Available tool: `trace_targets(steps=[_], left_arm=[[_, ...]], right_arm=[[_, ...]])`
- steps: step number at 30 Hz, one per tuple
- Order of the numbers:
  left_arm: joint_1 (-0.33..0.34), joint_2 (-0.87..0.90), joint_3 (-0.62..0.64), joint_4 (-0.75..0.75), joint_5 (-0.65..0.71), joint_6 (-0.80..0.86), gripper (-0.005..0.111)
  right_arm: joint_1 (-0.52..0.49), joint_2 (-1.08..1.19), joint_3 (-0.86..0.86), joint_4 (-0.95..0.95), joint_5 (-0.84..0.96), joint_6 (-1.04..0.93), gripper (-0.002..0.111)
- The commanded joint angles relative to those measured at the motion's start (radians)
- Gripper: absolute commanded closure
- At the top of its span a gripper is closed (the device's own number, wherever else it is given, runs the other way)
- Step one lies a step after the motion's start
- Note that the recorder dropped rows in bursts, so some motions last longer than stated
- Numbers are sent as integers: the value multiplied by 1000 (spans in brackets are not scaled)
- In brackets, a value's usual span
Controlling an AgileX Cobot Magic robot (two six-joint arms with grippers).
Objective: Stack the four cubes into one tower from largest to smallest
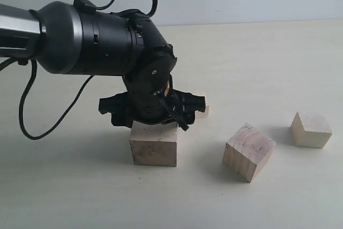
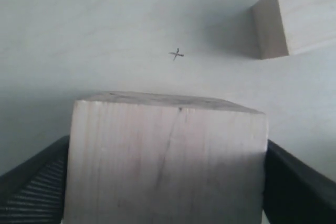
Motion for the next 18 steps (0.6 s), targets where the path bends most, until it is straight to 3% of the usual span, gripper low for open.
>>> trace_targets(steps=[1, 18], left_arm=[[2, 3, 3, -22, 3, -28, 19], [2, 3, 3, -53, 11, -129, 19]], right_arm=[[-5, -6, 5, -9, -14, 1, 108], [-5, -6, 5, -9, -14, 1, 108]])
